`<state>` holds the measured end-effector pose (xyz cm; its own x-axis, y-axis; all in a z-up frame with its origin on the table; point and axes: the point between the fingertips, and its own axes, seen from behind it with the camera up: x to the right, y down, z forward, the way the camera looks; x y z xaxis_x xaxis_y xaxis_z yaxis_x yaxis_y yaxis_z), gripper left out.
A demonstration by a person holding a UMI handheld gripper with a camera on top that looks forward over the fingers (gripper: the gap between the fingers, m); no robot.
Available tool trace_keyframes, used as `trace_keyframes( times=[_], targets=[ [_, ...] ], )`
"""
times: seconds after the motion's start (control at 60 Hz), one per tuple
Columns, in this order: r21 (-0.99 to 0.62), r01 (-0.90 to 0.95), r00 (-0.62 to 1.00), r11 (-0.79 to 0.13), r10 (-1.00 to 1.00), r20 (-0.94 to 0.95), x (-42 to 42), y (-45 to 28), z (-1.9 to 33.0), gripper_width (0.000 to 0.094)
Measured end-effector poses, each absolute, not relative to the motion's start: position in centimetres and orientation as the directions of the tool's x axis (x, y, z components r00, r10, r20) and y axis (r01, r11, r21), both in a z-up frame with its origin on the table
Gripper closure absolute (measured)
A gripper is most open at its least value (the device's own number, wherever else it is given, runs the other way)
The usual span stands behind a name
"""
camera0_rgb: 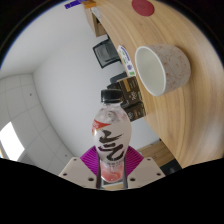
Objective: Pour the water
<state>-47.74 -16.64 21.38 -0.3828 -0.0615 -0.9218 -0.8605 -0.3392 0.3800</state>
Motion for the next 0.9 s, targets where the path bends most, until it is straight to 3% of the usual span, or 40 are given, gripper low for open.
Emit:
trace_keyframes(
  times=[0.167, 0.367, 0.483, 0.617, 0.767, 0.9],
  targets=[
    [0.514, -0.803, -0.501, -0.301, -0.124, -0.856, -45.6, -16.5, 19.1, 0.0642],
    [0.443, -0.825, -0.412, -0.351, -0.163, -0.896, -45.9, -16.1, 19.6, 0.0641],
    [0.2, -0.895, -0.169, -0.4, -0.112, -0.979, -44.7, -15.6, 20.9, 0.0641],
    [-0.228, -0.892, 0.247, -0.39, 0.003, -0.969, -40.1, -15.2, 22.9, 0.064],
    [-0.67, -0.686, 0.683, -0.284, 0.066, -0.727, -31.4, -14.6, 24.0, 0.0639],
    [-0.886, -0.405, 0.907, -0.224, 0.021, -0.42, -23.9, -14.5, 22.0, 0.0639]
  ],
)
